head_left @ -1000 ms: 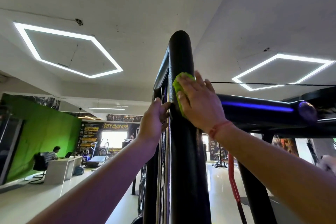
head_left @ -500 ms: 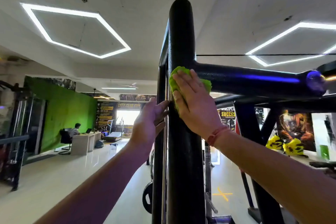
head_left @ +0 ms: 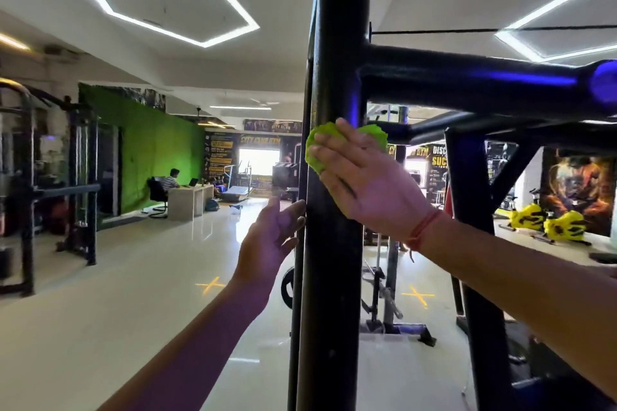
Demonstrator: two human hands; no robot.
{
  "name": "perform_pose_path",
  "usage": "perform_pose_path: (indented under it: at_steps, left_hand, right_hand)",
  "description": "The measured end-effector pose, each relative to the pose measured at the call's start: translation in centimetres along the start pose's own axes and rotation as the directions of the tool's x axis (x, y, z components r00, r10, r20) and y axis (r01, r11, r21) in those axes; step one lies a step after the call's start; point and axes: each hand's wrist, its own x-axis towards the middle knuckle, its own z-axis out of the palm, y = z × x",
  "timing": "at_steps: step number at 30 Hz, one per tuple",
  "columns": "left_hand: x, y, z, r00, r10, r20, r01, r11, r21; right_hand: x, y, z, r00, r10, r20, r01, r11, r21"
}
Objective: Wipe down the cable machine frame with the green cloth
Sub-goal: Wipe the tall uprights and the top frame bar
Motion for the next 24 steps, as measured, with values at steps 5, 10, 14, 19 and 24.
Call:
perform_pose_path:
  at_steps: [5, 10, 14, 19, 24]
  left_hand:
    - [-1.6, -2.6, -0.6, 0.999, -0.043, 0.001, 0.043, 0.999, -0.028]
    - [-2.7, -4.6, -0.7, 1.000, 0.026, -0.006, -0.027, 0.998, -0.056]
    - [-3.7, -5.8, -0.9, 0.993, 0.111, -0.028, -0.112, 0.993, -0.035]
    - [-4.6, -6.3, -1.5, 0.995, 0.096, 0.024, -0.094, 0.992, -0.089]
    - [-5.0, -6.6, -2.1, 0.994, 0.098, 0.044, -0.094, 0.992, -0.082]
  right_hand:
    - [-2.7, -2.8, 1.1, 0.999, 0.018, 0.051, -0.019, 1.000, 0.025]
    - [-2.9, -2.2, 0.5, 0.997, -0.041, 0.058, 0.041, 0.999, 0.008]
    - [-7.5, -7.0, 2.1, 0.922, 0.387, 0.020, -0.377, 0.884, 0.277]
    - [-10.5, -10.4, 3.5, 0.824, 0.567, -0.003, -0.504, 0.734, 0.454]
    - [-8.6, -11.4, 4.2, 0.655, 0.749, -0.103, -0.579, 0.584, 0.569]
